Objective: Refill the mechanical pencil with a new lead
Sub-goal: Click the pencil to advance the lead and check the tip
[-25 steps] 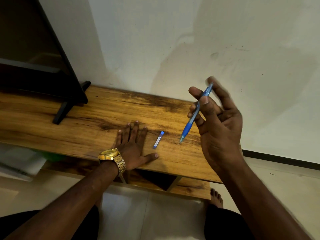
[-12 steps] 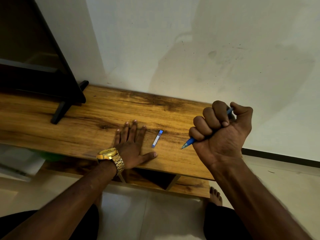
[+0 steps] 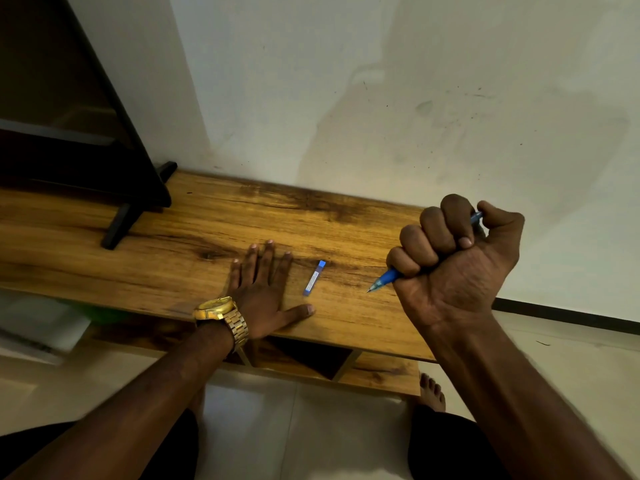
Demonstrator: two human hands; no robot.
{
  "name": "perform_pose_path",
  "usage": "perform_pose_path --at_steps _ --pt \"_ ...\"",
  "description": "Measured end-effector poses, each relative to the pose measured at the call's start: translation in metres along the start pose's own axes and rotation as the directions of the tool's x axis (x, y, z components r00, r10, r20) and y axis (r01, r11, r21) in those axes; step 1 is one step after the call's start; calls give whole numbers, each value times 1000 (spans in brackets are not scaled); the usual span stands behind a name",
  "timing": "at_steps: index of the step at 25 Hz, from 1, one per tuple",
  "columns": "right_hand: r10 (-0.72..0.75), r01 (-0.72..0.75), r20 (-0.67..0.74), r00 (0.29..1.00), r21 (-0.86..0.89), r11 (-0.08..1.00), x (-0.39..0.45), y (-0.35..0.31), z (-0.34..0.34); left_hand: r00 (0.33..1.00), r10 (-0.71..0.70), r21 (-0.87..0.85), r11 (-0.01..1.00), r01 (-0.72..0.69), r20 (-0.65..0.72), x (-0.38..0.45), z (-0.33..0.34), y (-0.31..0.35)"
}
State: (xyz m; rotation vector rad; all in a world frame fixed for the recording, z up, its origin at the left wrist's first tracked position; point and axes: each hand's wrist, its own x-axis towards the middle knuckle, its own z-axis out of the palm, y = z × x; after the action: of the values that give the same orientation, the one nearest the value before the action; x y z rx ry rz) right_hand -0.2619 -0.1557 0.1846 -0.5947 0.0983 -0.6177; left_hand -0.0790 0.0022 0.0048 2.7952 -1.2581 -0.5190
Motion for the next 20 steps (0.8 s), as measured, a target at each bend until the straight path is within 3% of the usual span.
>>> perform_pose_path --at_steps 20 --pt "29 -28 30 999 -18 999 -1 -1 2 1000 5 9 1000 -5 -14 4 6 -5"
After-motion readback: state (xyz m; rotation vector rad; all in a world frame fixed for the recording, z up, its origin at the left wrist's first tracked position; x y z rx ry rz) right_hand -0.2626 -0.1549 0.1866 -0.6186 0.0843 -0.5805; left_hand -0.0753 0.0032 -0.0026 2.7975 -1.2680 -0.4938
